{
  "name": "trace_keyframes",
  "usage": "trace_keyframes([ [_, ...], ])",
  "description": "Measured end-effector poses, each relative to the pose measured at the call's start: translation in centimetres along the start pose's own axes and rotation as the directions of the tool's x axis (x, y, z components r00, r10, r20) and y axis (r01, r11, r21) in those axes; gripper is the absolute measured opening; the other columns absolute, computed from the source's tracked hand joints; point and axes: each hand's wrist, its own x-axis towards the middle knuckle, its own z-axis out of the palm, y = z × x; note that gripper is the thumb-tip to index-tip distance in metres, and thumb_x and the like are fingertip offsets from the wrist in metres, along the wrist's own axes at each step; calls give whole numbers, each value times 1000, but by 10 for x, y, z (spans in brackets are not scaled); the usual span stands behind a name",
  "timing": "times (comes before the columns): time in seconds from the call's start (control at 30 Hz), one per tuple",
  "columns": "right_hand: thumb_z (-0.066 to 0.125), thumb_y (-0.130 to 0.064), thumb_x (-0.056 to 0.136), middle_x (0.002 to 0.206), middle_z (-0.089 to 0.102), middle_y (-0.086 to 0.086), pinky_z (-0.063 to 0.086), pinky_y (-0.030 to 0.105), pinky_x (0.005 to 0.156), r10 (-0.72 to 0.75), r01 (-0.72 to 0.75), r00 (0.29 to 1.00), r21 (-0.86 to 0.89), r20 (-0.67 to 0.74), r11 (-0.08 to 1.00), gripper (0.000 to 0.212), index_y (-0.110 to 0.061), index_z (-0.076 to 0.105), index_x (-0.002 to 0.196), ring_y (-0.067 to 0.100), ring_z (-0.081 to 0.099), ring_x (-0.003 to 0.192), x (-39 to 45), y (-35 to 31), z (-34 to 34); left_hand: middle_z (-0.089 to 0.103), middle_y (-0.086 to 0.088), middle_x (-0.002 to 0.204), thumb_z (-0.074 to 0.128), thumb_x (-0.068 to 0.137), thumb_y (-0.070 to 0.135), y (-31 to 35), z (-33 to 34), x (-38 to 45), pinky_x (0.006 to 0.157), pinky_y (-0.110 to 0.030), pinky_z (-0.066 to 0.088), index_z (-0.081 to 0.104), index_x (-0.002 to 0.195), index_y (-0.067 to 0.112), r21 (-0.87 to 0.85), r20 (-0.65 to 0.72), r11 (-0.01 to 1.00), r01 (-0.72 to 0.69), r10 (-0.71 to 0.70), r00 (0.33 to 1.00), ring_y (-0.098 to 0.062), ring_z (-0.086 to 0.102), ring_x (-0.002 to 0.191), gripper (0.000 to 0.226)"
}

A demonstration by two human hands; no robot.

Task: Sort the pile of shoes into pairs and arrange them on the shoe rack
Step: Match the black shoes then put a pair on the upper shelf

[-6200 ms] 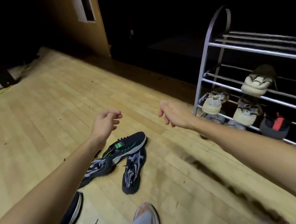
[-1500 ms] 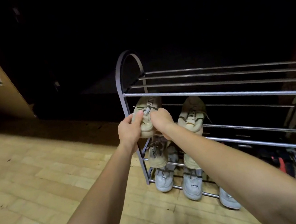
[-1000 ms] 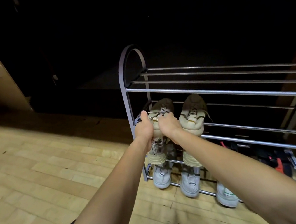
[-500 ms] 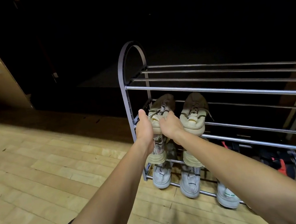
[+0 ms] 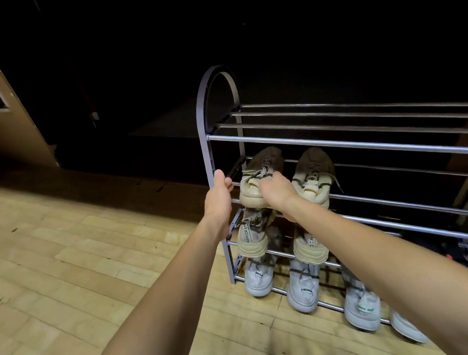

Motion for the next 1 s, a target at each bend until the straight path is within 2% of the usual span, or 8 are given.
trace_keyframes([
  [0.13, 34, -27, 102, 136, 54, 15, 40, 36, 93, -82, 81, 997, -78, -11, 994, 43, -6, 46, 137, 34, 51, 122, -13, -11, -9, 55, -3, 140, 25, 103, 49, 12, -25, -11, 116, -43, 30, 53, 138, 14, 113, -44, 992, -63, 68, 997, -19, 47, 131, 57],
  [0.23, 34, -25, 101, 107, 60, 8, 37, 34, 84, -239, 238, 971, -108, 7, 965, 27, -11, 57, 102, 29, 54, 105, -24, -17, -17, 59, -2, 134, 28, 103, 47, 30, -51, -23, 107, -37, 38, 57, 133, 13, 152, -50, 985, -87, 95, 994, -15, 53, 117, 53],
  [0.33, 35, -28, 101, 97, 60, 4, 39, 36, 85, -337, 343, 939, -86, 70, 936, 36, -9, 65, 106, 24, 54, 96, -44, -23, -14, 61, -1, 127, 30, 103, 45, 44, -83, -48, 108, -39, 40, 58, 131, 13, 195, -36, 976, -99, 108, 993, -17, 54, 119, 51],
  [0.43, 41, -31, 96, 78, 58, 2, 40, 37, 70, -361, 372, 906, -9, 219, 928, 29, -14, 62, 85, 21, 51, 74, -69, -30, -2, 63, 0, 123, 32, 103, 43, 48, -121, -86, 105, -38, 43, 61, 126, 16, 247, -16, 965, -92, 98, 995, -18, 57, 116, 45],
  [0.63, 54, -21, 96, 74, 61, 0, 40, 26, 56, -244, 189, 886, 172, 395, 967, 16, -18, 65, 84, 15, 52, 67, -140, -32, 50, 65, 3, 120, 35, 103, 39, 14, -208, -174, 99, -34, 45, 62, 119, 18, 261, -153, 961, -96, 139, 978, -15, 59, 112, 37],
  [0.77, 52, -20, 96, 87, 66, 6, 43, 27, 62, -210, 149, 864, 166, 457, 975, 19, -11, 68, 100, 16, 54, 76, -191, -11, 98, 67, 4, 116, 42, 100, 38, -30, -243, -220, 95, -32, 45, 65, 114, 20, 251, -208, 966, -60, 114, 971, -14, 60, 110, 33],
  [0.93, 47, -27, 98, 94, 70, 5, 44, 30, 71, -182, 138, 834, 122, 520, 983, 25, -18, 70, 97, 16, 58, 83, -231, 19, 144, 67, 2, 115, 39, 102, 33, -81, -284, -260, 93, -32, 45, 66, 108, 21, 185, -318, 983, 12, 48, 947, -16, 60, 107, 30],
  [1.0, 46, -29, 98, 94, 72, 3, 44, 31, 72, -170, 150, 817, 82, 551, 985, 26, -22, 71, 94, 15, 58, 84, -239, 30, 158, 69, 1, 111, 40, 102, 31, -100, -300, -273, 84, -27, 48, 67, 103, 22, 154, -359, 987, 38, 20, 933, -13, 61, 100, 29],
])
